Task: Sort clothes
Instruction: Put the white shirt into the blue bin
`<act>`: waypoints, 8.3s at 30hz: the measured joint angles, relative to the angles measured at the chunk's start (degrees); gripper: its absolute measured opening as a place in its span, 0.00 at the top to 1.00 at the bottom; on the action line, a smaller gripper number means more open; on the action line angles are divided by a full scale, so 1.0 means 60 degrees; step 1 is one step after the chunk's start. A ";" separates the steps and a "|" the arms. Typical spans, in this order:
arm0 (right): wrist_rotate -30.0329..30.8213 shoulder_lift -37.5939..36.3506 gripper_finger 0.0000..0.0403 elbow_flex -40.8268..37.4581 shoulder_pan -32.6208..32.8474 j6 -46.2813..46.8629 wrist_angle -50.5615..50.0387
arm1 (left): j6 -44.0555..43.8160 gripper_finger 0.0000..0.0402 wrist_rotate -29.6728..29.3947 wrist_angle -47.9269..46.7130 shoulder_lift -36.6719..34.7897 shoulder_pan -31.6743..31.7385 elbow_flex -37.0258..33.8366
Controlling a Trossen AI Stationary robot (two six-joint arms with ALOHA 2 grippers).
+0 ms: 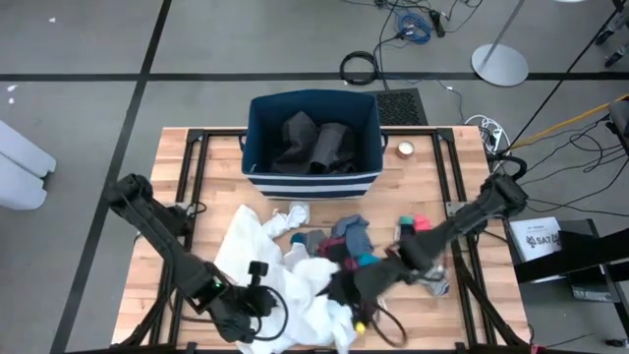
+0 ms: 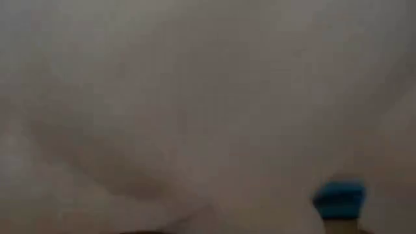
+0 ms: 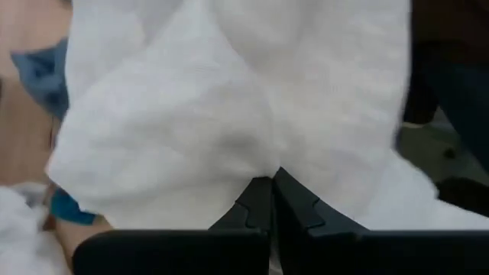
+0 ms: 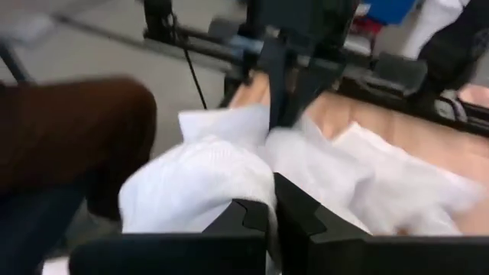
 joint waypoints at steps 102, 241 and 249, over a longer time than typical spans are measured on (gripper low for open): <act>-0.1495 0.7474 0.95 0.4530 -0.2675 -0.0906 -0.0495 | -0.1297 0.64 -0.6796 -0.2536 -0.3634 -0.0760 -0.0459; 0.2189 0.1546 0.99 0.4504 -0.8269 -0.1322 -0.0646 | -0.1111 0.64 -0.5092 -0.2535 -0.3455 0.0292 -0.0455; -0.0334 0.1607 0.99 0.4519 -0.8590 -0.1429 -0.4342 | -0.1122 0.64 -0.5044 -0.2532 -0.3455 0.0292 -0.0455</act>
